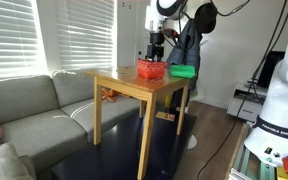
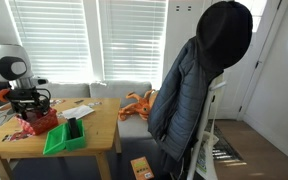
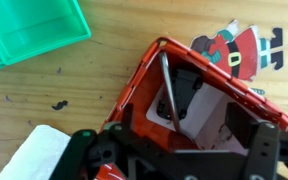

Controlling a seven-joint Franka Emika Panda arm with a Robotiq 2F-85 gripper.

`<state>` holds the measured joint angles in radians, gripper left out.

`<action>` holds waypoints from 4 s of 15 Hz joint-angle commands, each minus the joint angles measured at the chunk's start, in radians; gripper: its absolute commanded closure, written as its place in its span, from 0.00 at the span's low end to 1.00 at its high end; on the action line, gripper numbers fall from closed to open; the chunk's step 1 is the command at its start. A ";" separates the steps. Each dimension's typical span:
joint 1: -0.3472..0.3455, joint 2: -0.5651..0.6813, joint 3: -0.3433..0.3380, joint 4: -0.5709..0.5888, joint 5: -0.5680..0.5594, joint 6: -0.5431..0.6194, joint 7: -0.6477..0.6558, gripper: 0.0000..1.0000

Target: Pick up the silver spoon from the red basket and put it on the sheet of kitchen paper on the table

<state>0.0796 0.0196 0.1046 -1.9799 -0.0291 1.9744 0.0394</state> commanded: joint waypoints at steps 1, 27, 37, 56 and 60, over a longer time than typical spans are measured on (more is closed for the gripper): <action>0.009 -0.010 -0.001 -0.022 0.008 0.043 -0.019 0.05; 0.006 0.027 -0.013 -0.016 0.002 0.063 -0.019 1.00; 0.018 -0.065 0.003 0.019 0.003 -0.063 -0.004 0.98; -0.072 -0.109 -0.056 0.180 -0.101 -0.054 0.211 0.98; -0.098 -0.051 -0.084 0.175 -0.124 0.070 0.258 0.98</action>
<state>-0.0075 -0.0833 0.0329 -1.8246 -0.1215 1.9659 0.2479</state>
